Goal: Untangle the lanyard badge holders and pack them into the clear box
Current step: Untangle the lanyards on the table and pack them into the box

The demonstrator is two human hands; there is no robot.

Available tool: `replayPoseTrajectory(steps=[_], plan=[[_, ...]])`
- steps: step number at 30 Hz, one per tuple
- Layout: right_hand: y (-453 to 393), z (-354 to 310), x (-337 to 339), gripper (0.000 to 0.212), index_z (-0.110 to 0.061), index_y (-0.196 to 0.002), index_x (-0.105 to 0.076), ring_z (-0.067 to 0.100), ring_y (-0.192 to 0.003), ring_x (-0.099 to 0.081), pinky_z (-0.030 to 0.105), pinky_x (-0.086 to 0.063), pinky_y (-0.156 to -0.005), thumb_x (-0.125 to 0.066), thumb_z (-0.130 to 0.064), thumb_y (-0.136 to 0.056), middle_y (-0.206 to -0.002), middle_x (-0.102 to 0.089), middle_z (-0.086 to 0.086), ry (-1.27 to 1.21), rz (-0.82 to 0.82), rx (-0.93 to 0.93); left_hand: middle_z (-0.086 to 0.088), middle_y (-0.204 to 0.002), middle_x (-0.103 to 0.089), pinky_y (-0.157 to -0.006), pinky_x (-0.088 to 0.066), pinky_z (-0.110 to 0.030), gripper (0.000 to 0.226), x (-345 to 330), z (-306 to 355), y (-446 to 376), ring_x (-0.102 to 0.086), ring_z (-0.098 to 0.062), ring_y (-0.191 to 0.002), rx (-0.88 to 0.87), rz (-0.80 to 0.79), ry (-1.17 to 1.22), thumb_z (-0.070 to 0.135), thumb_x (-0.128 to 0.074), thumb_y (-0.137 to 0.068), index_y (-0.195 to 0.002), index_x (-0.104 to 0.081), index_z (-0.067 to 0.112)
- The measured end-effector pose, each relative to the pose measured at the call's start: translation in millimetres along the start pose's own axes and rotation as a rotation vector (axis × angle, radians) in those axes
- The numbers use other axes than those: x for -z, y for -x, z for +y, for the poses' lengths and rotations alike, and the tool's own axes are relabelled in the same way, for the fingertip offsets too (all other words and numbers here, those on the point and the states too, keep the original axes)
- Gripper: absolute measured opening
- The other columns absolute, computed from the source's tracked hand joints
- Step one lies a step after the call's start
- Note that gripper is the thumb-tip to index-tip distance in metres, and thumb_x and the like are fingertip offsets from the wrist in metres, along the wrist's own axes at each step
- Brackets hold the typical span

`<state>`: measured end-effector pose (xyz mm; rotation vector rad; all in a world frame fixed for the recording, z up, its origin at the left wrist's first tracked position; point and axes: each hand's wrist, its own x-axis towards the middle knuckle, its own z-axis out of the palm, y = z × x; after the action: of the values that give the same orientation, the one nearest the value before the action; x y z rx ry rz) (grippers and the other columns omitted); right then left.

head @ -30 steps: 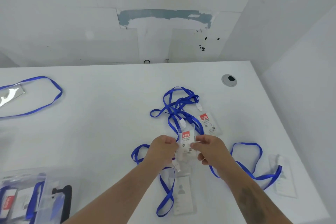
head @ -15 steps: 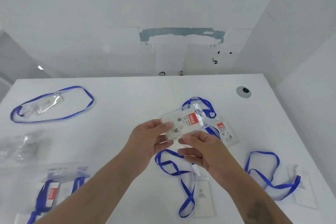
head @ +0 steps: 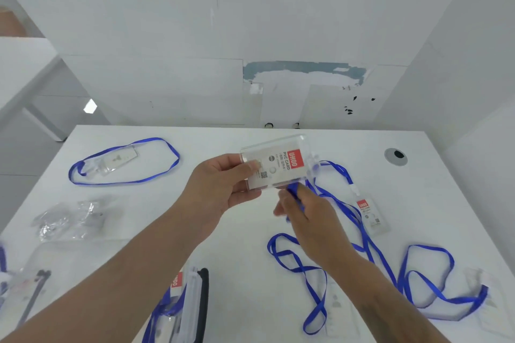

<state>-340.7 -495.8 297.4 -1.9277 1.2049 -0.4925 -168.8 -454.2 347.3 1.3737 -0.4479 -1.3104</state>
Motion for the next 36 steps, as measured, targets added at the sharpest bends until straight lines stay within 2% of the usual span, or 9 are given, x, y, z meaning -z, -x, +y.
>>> replayPoseTrajectory(steps=[3,6,13,17,21,24,27,32,36], plan=[[9,-22,-1,0.024,-0.036,-0.113,-0.057,0.010,-0.074,-0.064,0.032,-0.057,-0.072,-0.037,-0.044,-0.101,-0.079,-0.063,-0.015,0.218,-0.181,0.045,-0.009,-0.094,-0.075,-0.065,-0.062,-0.027,0.009,5,-2,-2,-0.074,-0.020,-0.083,-0.101,0.160,-0.183,0.009,-0.067,-0.091,-0.098,-0.066,0.004],[12,-46,10,0.028,-0.024,-0.090,-0.055,0.015,-0.070,-0.059,0.032,-0.052,-0.064,-0.038,-0.045,-0.099,-0.075,-0.059,-0.008,0.439,-0.192,0.143,-0.003,-0.093,-0.072,-0.057,-0.060,-0.022,0.003,13,-9,-1,-0.072,-0.013,-0.081,-0.222,0.226,-0.451,0.011,-0.066,-0.090,-0.088,-0.066,0.009],[-15,-85,60,0.010,-0.034,-0.085,-0.070,-0.002,-0.073,-0.056,0.019,-0.044,-0.066,-0.064,-0.040,-0.086,-0.079,-0.066,-0.021,0.416,-0.144,0.167,0.014,-0.083,-0.070,-0.060,-0.060,-0.025,0.013,37,-15,8,-0.071,-0.008,-0.069,-0.208,0.076,-0.811,0.021,-0.068,-0.089,-0.080,-0.064,0.029],[-38,-79,67,0.005,-0.028,-0.080,-0.073,-0.010,-0.056,-0.053,0.004,-0.036,-0.053,-0.077,-0.030,-0.079,-0.060,-0.061,-0.030,0.153,-0.149,0.154,0.008,-0.085,-0.077,-0.064,-0.060,-0.025,0.008,42,-6,16,-0.074,-0.011,-0.080,-0.044,-0.118,-0.598,0.014,-0.067,-0.090,-0.090,-0.072,0.020],[-45,-54,45,0.008,-0.023,-0.075,-0.074,0.002,-0.061,-0.060,0.016,-0.048,-0.064,-0.075,-0.018,-0.082,-0.068,-0.071,-0.013,-0.214,-0.157,-0.033,-0.009,-0.098,-0.077,-0.066,-0.061,-0.028,0.014,47,2,22,-0.074,-0.022,-0.084,0.101,-0.223,-0.235,0.011,-0.070,-0.084,-0.098,-0.074,0.010],[-27,-38,15,0.037,-0.027,-0.059,-0.062,0.007,-0.049,-0.046,0.019,-0.041,-0.052,-0.059,-0.007,-0.090,-0.053,-0.064,-0.014,-0.066,-0.102,-0.088,-0.012,-0.096,-0.076,-0.061,-0.060,-0.025,0.013,48,4,20,-0.072,-0.021,-0.075,0.123,-0.134,0.033,0.011,-0.070,-0.081,-0.093,-0.074,0.008],[2,-39,-10,0.029,-0.038,-0.078,-0.069,0.004,-0.044,-0.039,0.017,-0.033,-0.047,-0.049,-0.032,-0.098,-0.071,-0.064,-0.007,-0.083,-0.143,-0.027,-0.011,-0.094,-0.077,-0.062,-0.061,-0.027,0.014,49,3,12,-0.075,-0.023,-0.078,0.106,0.076,0.145,0.006,-0.069,-0.086,-0.099,-0.068,0.005],[29,-58,-14,0.027,-0.032,-0.115,-0.057,0.011,-0.082,-0.056,0.033,-0.050,-0.076,-0.034,-0.038,-0.102,-0.100,-0.051,-0.012,0.381,-0.204,0.232,-0.007,-0.090,-0.074,-0.063,-0.062,-0.029,0.007,57,-7,7,-0.074,-0.023,-0.084,-0.031,0.287,-0.323,0.010,-0.071,-0.087,-0.093,-0.068,0.009],[16,-84,17,0.022,-0.043,-0.112,-0.062,0.000,-0.085,-0.055,0.018,-0.044,-0.075,-0.048,-0.035,-0.097,-0.104,-0.056,-0.021,0.390,-0.081,0.270,-0.002,-0.086,-0.074,-0.064,-0.062,-0.032,0.002,64,-13,18,-0.072,-0.017,-0.071,-0.077,0.142,-0.617,0.011,-0.072,-0.085,-0.087,-0.072,0.012]])
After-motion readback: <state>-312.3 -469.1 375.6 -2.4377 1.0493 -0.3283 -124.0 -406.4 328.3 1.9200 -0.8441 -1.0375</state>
